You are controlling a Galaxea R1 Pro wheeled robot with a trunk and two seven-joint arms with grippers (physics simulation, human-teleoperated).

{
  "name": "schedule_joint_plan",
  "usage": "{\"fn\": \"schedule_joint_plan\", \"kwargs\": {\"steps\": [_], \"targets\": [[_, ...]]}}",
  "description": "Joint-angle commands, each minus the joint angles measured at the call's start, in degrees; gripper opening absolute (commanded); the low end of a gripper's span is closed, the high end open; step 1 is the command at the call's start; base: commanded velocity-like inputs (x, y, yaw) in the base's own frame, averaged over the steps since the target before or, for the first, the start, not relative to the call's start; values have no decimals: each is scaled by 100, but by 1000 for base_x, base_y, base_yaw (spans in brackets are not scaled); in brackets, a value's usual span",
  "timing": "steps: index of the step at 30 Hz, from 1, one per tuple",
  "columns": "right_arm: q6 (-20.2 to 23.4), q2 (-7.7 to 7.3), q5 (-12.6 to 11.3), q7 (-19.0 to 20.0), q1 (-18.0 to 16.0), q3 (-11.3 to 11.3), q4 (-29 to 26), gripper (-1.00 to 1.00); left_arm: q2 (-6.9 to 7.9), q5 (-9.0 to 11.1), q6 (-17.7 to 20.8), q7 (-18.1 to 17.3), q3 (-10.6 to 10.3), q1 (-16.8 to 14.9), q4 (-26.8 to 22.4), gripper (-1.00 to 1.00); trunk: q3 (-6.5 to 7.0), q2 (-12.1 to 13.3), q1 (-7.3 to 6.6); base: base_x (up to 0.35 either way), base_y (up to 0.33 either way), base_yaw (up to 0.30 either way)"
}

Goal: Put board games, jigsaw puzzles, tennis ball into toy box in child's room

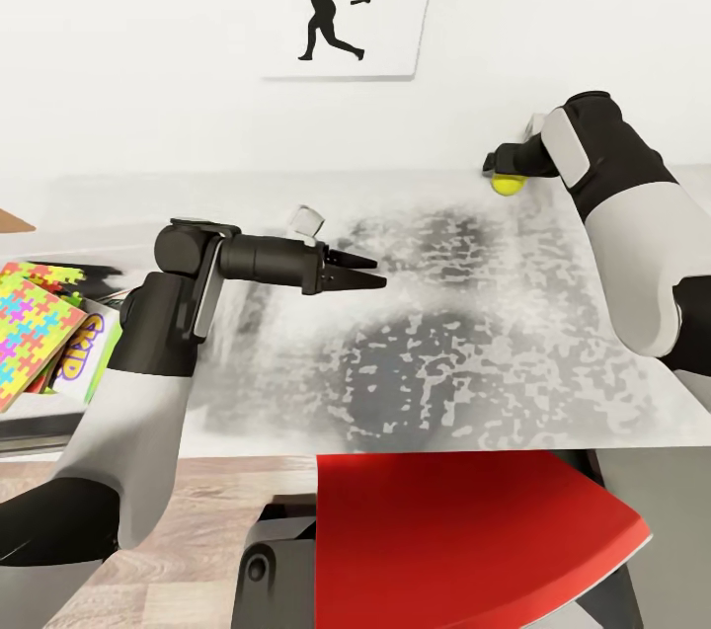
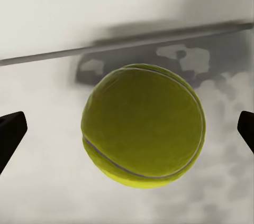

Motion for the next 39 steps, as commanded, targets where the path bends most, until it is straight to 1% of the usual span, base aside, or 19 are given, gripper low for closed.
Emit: {"fn": "schedule_joint_plan", "kwargs": {"steps": [1,8,22,39], "targets": [[20,-9,-62,-43,-4,44,-5,100,-2,-18,60,-28,-2,-4,0,100,-7,-9,3,0,0,0],[20,-4,-59,-49,-4,41,-5,100,-3,-22,60,-28,-10,-4,0,100,-15,-9,3,0,0,0],[17,-16,-62,-30,-4,45,-5,100,-3,-22,60,-28,-17,-4,0,100,-104,-9,3,0,0,0],[23,-17,-65,-28,-6,40,-1,100,4,-22,60,-28,-19,-4,0,100,-113,-9,3,0,0,0]]}}
